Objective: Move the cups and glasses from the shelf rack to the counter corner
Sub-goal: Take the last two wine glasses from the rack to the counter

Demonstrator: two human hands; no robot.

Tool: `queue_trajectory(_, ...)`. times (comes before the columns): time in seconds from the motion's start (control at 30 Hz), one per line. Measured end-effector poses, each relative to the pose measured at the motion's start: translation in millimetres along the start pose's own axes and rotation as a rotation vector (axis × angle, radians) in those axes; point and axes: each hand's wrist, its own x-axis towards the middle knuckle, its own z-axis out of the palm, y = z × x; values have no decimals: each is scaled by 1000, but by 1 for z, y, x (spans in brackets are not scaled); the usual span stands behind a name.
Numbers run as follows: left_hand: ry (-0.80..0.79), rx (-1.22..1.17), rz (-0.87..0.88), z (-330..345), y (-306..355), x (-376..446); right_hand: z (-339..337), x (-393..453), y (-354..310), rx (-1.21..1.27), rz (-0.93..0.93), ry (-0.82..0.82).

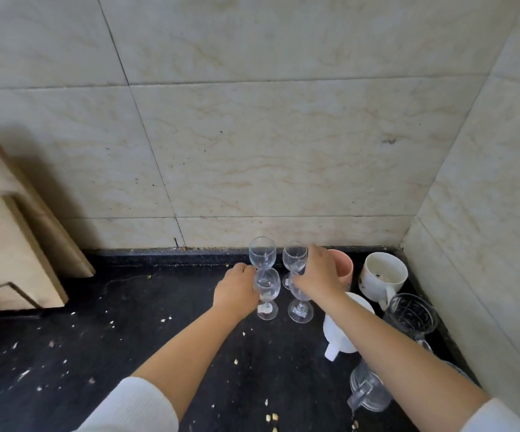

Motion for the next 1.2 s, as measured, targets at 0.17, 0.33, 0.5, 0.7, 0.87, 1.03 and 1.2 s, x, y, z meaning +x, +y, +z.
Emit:
queue_trajectory(0.17, 75, 263, -61, -46, -33, -47, -6, -22, -55, -10, -224, -83)
queue_trajectory(0.33, 114, 399, -254, -90, -86, -122, 3, -64, -122, 32, -373, -195)
queue_trajectory(0.5, 136, 433, -519, -126, -148, -243, 17, -151, -220, 8, -661, -258)
queue_trajectory(0.7, 206, 411, -783, -146, -209, -424, 38, -304, -314, -124, -1074, -259)
queue_trajectory(0.87, 285, 390, -985, -144, -238, -603, 55, -444, -373, -166, -1291, -297)
queue_trajectory(1.03, 374, 405, -1305, -134, -252, -804, 63, -614, -437, -46, -1530, -354)
queue_trajectory(1.2, 400, 397, -1561, -125, -253, -941, 79, -746, -484, -47, -1760, -466)
